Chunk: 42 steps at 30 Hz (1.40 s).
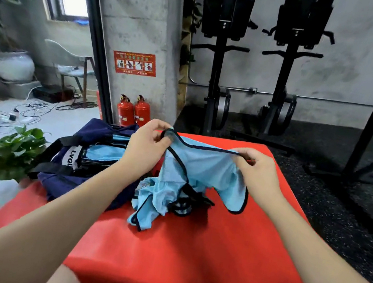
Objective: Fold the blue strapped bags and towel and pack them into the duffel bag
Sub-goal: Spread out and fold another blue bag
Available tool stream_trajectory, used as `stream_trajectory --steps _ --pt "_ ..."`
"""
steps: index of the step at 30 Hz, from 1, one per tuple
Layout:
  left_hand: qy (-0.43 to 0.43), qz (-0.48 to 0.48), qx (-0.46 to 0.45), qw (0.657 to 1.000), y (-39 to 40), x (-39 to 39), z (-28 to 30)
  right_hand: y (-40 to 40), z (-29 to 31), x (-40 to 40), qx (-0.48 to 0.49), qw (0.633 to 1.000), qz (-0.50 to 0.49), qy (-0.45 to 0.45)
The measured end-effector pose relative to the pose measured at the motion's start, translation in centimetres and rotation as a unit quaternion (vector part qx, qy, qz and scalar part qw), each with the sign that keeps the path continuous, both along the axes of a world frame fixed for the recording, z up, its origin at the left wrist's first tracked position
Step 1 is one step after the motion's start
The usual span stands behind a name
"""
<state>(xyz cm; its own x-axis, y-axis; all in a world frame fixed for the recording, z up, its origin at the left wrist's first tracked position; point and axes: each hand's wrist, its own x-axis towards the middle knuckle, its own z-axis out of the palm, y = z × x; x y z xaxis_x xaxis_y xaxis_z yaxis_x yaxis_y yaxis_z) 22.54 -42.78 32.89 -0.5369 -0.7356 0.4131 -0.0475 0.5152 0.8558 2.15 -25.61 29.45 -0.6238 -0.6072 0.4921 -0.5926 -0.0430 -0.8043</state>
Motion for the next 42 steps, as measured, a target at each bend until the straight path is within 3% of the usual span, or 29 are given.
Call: stream_trajectory --steps 5,14,25,34,37,42 --pt "-0.023 -0.044 -0.097 0.994 2.0 0.4 5.2 0.1 5.8 1.1 0.025 0.998 0.001 0.065" --pt "0.029 0.051 -0.193 0.979 1.1 0.5 18.3 2.5 16.0 -1.3 0.091 0.98 -0.075 0.163" --pt "0.054 0.095 -0.276 0.955 0.3 3.2 31.0 8.0 26.4 -3.4 0.066 0.972 -0.159 0.158" --pt "0.047 0.112 -0.328 0.937 -0.9 2.1 37.2 8.1 36.0 -4.0 -0.052 0.99 -0.12 0.06" --pt "0.03 0.111 -0.32 0.941 -1.7 1.2 38.1 7.2 37.8 -5.6 -0.064 0.984 -0.127 0.104" --pt "-0.04 0.11 -0.256 0.96 -5.5 -1.5 35.1 4.9 35.9 -7.8 0.005 0.98 -0.127 0.151"
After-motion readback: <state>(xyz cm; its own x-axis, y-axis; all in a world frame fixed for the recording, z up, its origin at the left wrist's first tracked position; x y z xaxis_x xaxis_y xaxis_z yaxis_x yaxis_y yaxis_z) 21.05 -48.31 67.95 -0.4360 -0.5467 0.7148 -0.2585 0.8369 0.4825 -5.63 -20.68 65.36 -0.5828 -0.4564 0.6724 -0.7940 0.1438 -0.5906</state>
